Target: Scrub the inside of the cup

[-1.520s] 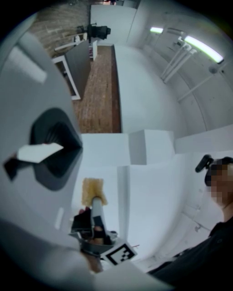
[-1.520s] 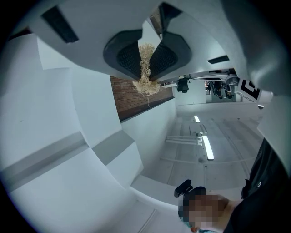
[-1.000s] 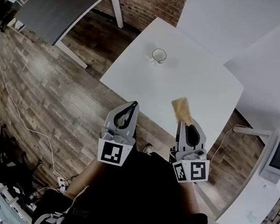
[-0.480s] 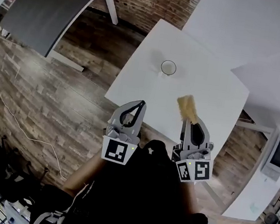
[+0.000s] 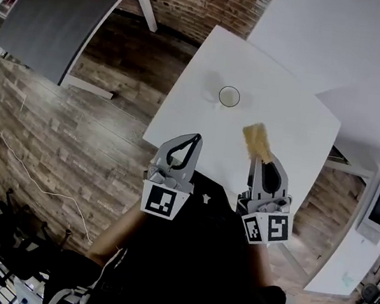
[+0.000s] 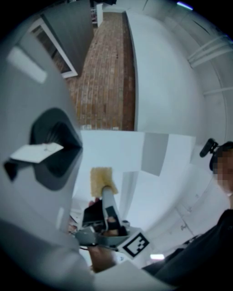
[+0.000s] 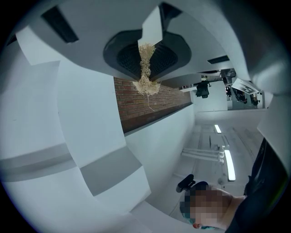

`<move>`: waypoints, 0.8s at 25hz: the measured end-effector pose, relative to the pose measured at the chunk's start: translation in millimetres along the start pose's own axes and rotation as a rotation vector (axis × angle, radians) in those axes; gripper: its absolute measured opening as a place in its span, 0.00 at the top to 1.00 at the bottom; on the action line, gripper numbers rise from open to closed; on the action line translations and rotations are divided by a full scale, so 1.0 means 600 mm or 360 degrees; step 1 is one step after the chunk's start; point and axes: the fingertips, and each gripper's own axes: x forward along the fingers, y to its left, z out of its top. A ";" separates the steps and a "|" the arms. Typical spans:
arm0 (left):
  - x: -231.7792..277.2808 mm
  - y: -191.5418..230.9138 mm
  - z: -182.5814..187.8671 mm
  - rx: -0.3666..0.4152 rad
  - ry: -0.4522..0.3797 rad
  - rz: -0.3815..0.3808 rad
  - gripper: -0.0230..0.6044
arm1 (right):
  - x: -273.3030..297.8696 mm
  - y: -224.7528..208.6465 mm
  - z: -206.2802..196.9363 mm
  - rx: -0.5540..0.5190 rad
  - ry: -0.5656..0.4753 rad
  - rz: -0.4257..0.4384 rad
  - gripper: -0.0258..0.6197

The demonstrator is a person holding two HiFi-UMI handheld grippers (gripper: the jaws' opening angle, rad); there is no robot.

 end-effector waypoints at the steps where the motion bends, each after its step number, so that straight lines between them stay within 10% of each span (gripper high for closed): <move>1: 0.008 0.000 0.002 -0.0003 -0.0010 0.0005 0.96 | 0.003 -0.006 0.001 -0.0003 -0.0002 0.0008 0.91; 20: 0.126 0.015 -0.067 0.0034 0.0172 0.0028 0.96 | 0.090 -0.085 -0.023 0.0023 0.0110 0.0096 0.91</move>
